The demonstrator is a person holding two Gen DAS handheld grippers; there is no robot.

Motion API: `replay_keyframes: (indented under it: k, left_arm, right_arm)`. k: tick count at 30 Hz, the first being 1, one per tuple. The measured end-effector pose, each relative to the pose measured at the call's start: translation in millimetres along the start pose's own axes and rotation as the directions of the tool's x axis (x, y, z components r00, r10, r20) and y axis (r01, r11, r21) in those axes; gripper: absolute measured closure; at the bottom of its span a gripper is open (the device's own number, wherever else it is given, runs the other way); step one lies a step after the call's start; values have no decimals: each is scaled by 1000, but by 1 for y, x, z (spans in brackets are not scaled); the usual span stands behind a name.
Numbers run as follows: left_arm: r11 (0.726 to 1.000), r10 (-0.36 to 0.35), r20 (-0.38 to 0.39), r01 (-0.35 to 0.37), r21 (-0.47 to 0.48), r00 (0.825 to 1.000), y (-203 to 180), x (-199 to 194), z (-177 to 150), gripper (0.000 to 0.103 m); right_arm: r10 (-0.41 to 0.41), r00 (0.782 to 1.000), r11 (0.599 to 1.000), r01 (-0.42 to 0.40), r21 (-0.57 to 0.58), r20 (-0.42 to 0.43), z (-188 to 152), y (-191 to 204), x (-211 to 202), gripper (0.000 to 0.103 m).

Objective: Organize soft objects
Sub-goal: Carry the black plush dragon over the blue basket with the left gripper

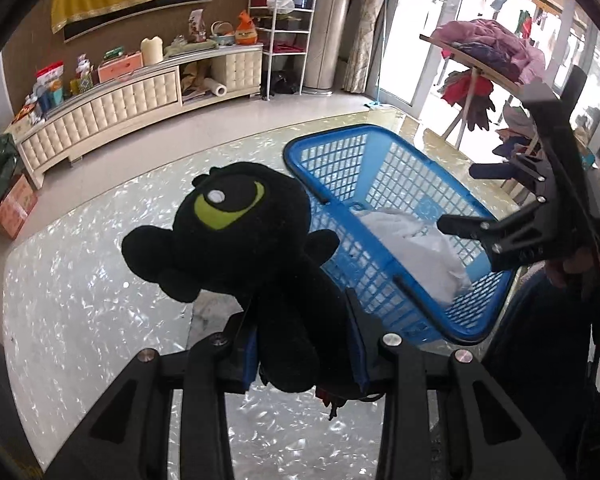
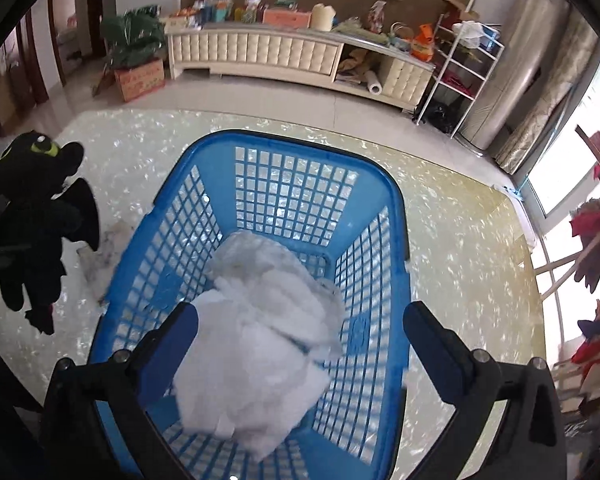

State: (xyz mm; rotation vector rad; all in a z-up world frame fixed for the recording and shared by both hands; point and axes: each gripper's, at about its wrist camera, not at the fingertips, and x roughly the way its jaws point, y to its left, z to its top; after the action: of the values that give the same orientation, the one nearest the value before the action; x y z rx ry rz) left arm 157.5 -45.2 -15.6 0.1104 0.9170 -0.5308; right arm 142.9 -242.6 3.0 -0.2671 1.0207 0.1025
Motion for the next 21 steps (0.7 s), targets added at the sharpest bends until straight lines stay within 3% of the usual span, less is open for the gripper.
replay_keyframes:
  k: [9, 21]
  left_arm:
    - [1000, -10, 9, 10, 5, 1000, -8, -9, 6, 69]
    - [998, -29, 3, 28, 59, 1000, -41, -10, 26, 69]
  right_arm:
    - [18, 997, 999, -20, 31, 70, -29, -3, -27, 0]
    - [13, 992, 997, -23, 79, 126, -42, -9, -19, 0]
